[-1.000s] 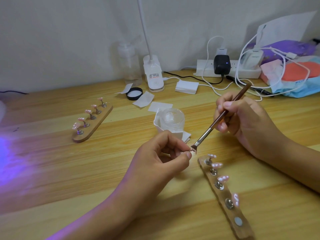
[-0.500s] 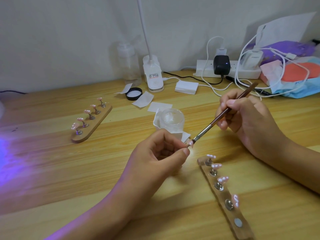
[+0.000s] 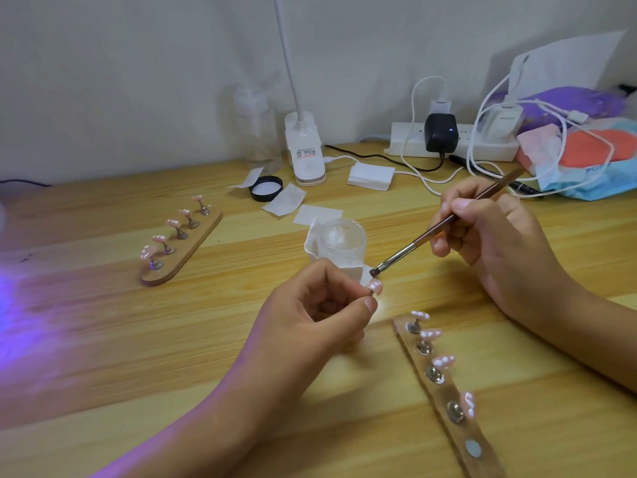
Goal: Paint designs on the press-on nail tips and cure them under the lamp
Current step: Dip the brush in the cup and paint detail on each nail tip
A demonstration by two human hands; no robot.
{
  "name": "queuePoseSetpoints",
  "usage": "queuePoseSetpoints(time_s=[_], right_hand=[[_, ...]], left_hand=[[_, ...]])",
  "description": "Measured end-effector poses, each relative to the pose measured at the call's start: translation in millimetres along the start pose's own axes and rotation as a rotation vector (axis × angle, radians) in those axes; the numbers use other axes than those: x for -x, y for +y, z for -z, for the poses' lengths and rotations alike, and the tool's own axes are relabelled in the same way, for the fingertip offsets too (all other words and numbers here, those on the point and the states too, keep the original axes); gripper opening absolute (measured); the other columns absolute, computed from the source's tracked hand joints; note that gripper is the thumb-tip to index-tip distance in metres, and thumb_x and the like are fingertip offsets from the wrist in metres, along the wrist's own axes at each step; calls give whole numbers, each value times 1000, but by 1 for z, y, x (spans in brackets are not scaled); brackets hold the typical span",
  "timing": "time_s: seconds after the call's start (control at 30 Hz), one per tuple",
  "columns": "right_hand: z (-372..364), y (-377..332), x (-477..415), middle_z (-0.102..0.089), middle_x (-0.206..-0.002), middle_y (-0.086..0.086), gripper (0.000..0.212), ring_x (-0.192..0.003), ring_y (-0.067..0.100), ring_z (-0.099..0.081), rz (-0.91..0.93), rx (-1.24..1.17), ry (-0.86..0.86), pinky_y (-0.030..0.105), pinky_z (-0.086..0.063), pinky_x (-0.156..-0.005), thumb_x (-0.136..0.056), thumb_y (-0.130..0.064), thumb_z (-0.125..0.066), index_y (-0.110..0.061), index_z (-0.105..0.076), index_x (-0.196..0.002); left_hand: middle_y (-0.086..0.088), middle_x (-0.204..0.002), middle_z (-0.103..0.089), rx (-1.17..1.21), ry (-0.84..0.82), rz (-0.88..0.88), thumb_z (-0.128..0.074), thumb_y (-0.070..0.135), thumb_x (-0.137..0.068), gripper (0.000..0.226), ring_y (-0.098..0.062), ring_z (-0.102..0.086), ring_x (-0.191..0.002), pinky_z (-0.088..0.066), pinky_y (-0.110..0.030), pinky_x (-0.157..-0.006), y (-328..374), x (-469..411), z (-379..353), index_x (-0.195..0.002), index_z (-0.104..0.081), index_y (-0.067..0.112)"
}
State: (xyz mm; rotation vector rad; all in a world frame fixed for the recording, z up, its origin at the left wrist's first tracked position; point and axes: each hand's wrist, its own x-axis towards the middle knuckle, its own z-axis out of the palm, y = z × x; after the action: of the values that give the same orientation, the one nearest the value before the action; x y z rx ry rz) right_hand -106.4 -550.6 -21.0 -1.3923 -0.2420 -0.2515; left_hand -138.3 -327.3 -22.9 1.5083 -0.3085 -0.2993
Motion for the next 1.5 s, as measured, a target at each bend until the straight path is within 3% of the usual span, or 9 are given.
queuePoseSetpoints(time_s=[0.23,0.5,0.73,0.93,1.03,1.13,1.27,1.5], right_hand=[[-3,-4,1,-61,-64,3,22,-57,14,-59,-13,-177,-106,20,-50,-57,-88,-13,-44,-19,-61,-76],[-4,-5,4,-63,-64,4,30,-57,16,-61,-18,-112,-100,20,-51,-57,-87,-12,-41,-24,-65,-73],[-4,-5,6,-60,-67,3,20,-59,15,-61,12,-10,-46,22,-53,-60,-85,-19,-52,-26,-66,-73],[-2,-5,3,-63,-72,1,26,-67,12,-60,58,-30,11,20,-51,-64,-94,-22,-47,-25,-72,-94],[-3,-9,1,-66,-77,0,18,-73,12,-62,13,-134,-20,22,-52,-67,-91,-28,-54,-24,-72,-91],[-3,-9,2,-65,-72,2,16,-69,12,-62,-40,-176,-28,21,-53,-63,-88,-17,-58,-25,-73,-89],[-6,-10,4,-63,-63,3,19,-57,11,-62,-103,-153,-29,20,-52,-55,-86,-21,-57,-27,-72,-78],[-10,-13,7,-62,-64,6,15,-57,14,-62,-118,-94,-72,22,-51,-53,-84,-23,-59,-27,-69,-74]], left_hand=[[2,-73,-70,24,25,21,-72,23,-72,3,-8,-62,-65,-51,-18,-64,0,0,1,-72,-69,24],[2,-71,-69,17,37,39,-74,28,-70,7,-9,-63,-61,-49,-15,-62,2,0,1,-69,-68,25],[-1,-78,-71,12,28,35,-74,27,-73,7,-8,-65,-68,-51,-20,-66,1,-1,2,-72,-67,24],[7,-78,-68,-48,17,-25,-75,44,-69,19,-7,-60,-71,-49,-17,-66,-1,0,3,-79,-69,29],[5,-81,-68,-77,21,-41,-75,37,-74,11,-5,-58,-73,-46,-15,-65,0,-1,2,-81,-71,30],[10,-76,-66,-81,9,-47,-74,34,-75,9,-3,-57,-71,-45,-15,-64,2,-1,2,-80,-71,28],[11,-74,-65,-80,6,-55,-74,31,-74,5,-3,-55,-67,-43,-14,-61,2,-1,2,-78,-71,28],[12,-72,-65,-84,3,-63,-74,29,-73,5,-1,-54,-64,-41,-12,-58,1,-2,2,-76,-71,30]])
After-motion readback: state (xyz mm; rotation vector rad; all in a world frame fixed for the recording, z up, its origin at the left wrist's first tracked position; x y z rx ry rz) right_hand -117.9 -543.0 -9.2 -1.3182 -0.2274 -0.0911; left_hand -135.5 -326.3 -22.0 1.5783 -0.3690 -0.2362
